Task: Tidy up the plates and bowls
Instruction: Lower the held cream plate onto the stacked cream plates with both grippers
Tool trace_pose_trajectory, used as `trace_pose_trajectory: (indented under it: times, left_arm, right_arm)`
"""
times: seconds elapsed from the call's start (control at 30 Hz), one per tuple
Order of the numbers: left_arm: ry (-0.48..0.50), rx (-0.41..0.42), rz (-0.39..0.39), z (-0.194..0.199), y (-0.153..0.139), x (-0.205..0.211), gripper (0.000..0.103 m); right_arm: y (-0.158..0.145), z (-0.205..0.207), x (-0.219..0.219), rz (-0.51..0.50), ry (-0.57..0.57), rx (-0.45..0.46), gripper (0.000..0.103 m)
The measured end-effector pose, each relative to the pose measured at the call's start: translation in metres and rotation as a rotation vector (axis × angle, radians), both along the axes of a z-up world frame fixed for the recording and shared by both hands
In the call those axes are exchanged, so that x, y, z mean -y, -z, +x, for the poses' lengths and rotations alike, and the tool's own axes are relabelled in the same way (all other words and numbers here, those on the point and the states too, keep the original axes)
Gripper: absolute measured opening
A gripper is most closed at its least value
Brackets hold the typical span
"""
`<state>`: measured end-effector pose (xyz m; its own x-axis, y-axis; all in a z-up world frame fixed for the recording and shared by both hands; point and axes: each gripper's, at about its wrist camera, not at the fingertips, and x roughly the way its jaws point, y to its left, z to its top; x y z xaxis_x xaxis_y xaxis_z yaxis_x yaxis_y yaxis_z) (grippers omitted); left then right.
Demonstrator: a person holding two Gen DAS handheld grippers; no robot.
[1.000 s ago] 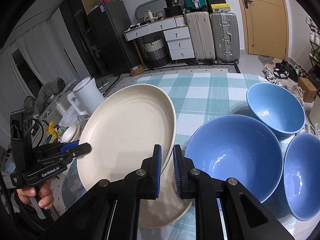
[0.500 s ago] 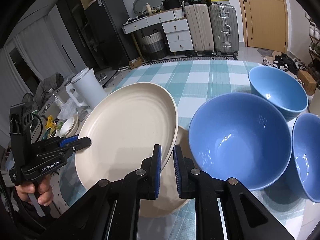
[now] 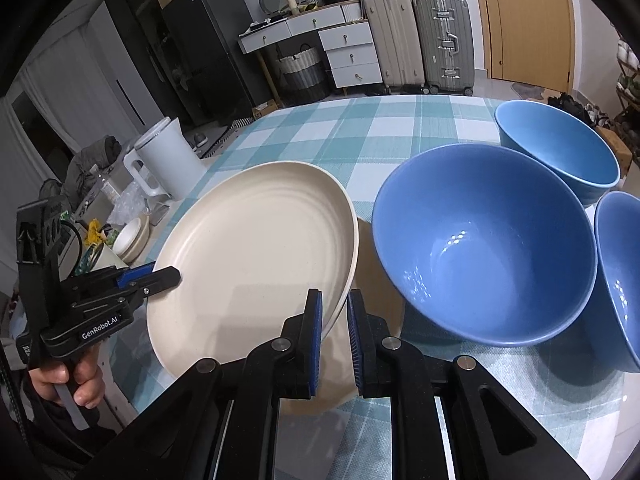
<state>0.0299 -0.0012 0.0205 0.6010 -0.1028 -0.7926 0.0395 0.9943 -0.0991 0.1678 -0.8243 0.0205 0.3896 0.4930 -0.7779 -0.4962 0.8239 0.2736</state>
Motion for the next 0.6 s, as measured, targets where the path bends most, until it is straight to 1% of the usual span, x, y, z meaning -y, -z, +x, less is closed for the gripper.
trace_pose_trajectory:
  times: [0.43,0.53,0.6]
  left_arm:
    - [0.019,-0.012,0.046,0.005,0.016,0.014,0.015]
    - [0.022,-0.020,0.047,0.006,0.020,0.017,0.015]
    - [0.022,-0.021,0.068,0.008,0.023,0.020,0.015]
  right_arm:
    - [0.016,-0.005,0.006,-0.026,0.026,-0.020,0.014]
    - [0.020,-0.004,0.009,-0.027,0.034,-0.029,0.014]
    - [0.021,-0.004,0.010,-0.029,0.038,-0.030,0.014]
